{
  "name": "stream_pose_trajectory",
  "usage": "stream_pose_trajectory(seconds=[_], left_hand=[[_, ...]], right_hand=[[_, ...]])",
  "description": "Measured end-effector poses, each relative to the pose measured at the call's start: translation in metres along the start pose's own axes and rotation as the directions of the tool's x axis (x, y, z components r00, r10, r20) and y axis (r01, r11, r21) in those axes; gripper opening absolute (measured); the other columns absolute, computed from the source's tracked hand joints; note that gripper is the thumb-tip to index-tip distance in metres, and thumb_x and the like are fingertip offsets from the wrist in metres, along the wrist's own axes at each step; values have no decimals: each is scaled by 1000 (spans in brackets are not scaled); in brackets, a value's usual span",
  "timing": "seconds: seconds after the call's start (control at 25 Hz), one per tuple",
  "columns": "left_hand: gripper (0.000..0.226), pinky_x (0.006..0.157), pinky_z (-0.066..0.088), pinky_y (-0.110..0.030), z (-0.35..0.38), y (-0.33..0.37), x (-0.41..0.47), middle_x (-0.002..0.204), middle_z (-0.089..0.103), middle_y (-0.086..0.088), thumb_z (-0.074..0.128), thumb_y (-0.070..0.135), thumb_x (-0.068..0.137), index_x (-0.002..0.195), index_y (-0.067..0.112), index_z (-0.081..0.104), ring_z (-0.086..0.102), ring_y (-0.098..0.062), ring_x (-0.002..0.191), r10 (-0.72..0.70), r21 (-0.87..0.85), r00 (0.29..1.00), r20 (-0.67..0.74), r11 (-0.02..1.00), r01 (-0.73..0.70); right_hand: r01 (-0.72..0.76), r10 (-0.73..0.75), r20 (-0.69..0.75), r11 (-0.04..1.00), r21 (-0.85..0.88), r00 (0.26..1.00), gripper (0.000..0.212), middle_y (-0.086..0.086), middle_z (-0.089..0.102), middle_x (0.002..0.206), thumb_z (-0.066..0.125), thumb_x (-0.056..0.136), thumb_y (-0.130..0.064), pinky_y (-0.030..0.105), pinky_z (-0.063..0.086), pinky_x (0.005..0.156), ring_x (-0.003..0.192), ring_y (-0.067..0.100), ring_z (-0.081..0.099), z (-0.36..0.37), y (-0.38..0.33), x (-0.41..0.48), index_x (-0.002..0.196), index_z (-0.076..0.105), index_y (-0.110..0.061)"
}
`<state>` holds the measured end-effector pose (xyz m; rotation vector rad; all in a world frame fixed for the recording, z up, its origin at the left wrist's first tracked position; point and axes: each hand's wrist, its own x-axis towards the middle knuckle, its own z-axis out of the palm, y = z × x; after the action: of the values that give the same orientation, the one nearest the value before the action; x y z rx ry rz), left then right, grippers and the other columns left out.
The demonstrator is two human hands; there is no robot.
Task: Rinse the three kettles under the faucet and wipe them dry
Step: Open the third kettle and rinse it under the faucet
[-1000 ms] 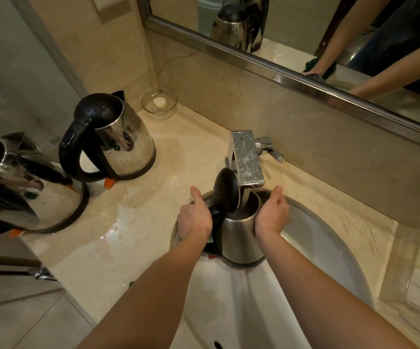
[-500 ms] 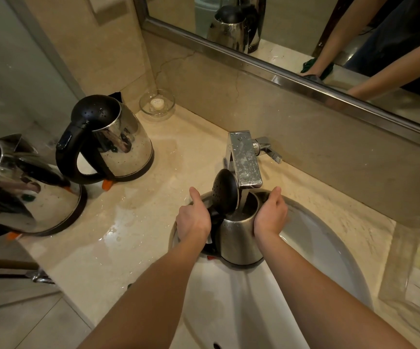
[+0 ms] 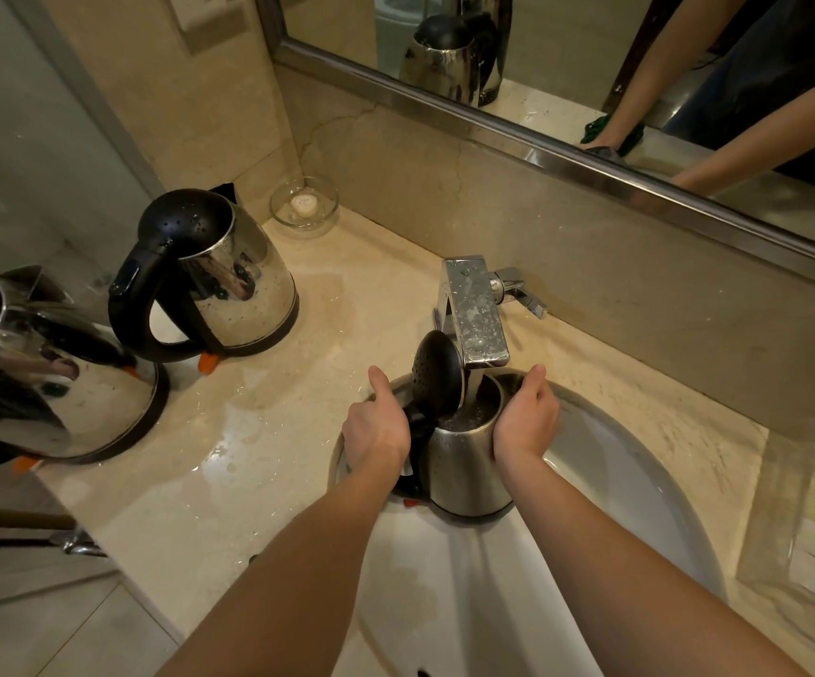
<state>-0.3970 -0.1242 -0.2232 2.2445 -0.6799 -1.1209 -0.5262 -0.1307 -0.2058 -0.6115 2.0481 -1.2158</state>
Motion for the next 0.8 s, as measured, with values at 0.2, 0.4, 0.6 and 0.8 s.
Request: stream_pose_trajectory(seconds=[0.2, 0.4, 0.6, 0.8], left_hand=[[74, 73, 43, -34, -1, 2, 0, 79, 63, -10, 14, 64, 97, 85, 10, 63, 61, -22, 73, 7, -5, 1000, 3, 1000, -7], [75, 73, 43, -34, 0, 0, 2, 82, 64, -11, 14, 65, 96, 85, 10, 63, 62, -24, 76, 5, -5, 1000, -1, 1000, -5], [76, 73, 42, -34, 0, 0, 2, 81, 64, -11, 14, 65, 96, 85, 9, 64, 62, -23, 75, 15, -2, 1000, -2, 1000, -15], [73, 70, 44, -34, 0, -1, 2, 78, 63, -10, 13, 66, 95, 80, 12, 61, 61, -22, 72, 11, -6, 1000, 1, 1000, -11]], right_hand=[[5, -5, -1, 1000, 3, 1000, 49, 5, 50, 71, 29, 105, -37, 33, 34, 62, 66, 14, 45, 0, -1, 0, 78, 55, -5], [-5, 5, -10, 1000, 12, 1000, 51, 7, 50, 72, 29, 105, -38, 35, 35, 63, 68, 18, 46, 1, 1, 0, 78, 56, -4], [2, -2, -5, 1000, 10, 1000, 48, 6, 47, 69, 30, 105, -36, 29, 37, 62, 65, 16, 43, 0, -1, 0, 71, 49, -8], [-5, 5, -8, 1000, 12, 1000, 48, 3, 49, 69, 30, 105, -37, 35, 36, 63, 65, 14, 45, 1, 0, 0, 69, 49, -13]])
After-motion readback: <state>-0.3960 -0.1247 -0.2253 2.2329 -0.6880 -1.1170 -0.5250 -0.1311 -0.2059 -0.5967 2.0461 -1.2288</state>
